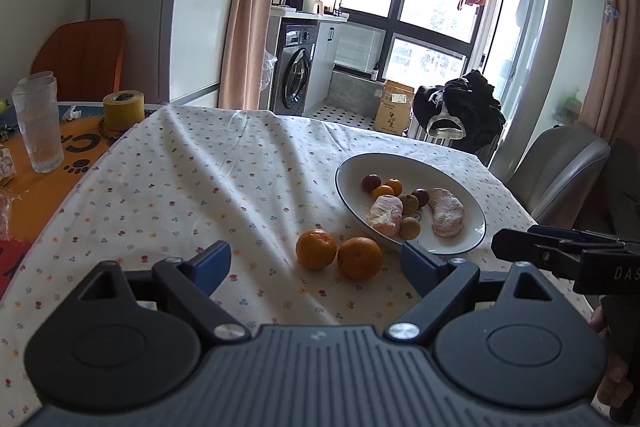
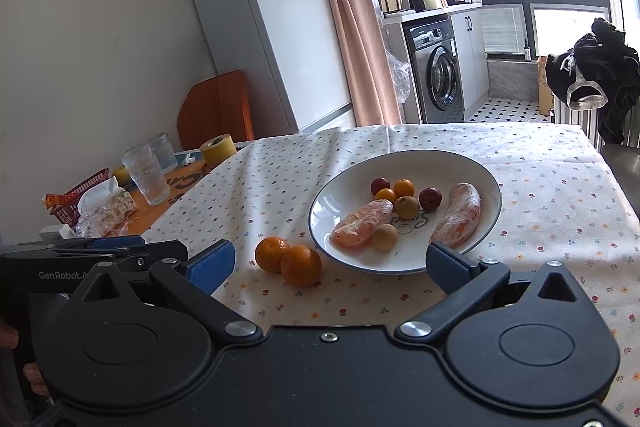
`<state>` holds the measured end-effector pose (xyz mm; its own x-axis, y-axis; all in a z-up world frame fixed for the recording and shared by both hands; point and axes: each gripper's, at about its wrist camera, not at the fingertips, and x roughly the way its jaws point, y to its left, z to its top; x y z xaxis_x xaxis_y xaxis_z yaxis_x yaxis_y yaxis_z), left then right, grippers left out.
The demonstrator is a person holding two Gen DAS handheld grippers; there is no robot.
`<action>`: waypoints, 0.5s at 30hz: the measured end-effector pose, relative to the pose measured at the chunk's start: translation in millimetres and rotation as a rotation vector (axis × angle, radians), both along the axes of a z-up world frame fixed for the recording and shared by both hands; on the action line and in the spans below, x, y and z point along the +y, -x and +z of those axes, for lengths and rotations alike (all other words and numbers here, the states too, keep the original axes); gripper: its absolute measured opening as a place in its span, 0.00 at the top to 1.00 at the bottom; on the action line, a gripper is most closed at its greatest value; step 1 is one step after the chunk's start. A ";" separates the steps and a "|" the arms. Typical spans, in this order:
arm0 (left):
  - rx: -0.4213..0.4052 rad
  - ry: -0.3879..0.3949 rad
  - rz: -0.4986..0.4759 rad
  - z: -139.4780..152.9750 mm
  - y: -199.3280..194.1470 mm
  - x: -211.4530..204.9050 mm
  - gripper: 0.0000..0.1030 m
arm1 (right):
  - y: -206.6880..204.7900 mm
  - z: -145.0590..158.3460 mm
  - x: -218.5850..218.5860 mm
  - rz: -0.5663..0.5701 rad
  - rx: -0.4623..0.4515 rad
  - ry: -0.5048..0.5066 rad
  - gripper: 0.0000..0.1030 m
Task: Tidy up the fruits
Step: 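Withdraw both tools from the bowl toward the two remaining oranges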
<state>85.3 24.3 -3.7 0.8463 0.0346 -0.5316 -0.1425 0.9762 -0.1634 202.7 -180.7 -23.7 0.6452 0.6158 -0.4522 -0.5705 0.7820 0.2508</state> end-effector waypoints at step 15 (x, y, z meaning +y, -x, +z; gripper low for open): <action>-0.006 0.000 0.025 -4.4 19.6 15.8 0.12 | 22.8 -5.3 22.2 0.054 0.004 0.067 0.00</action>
<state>65.7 40.2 -8.2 0.8481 0.0555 -0.5268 -0.1656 0.9724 -0.1642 179.9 -158.5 -29.0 0.6103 0.6178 -0.4959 -0.6113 0.7654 0.2013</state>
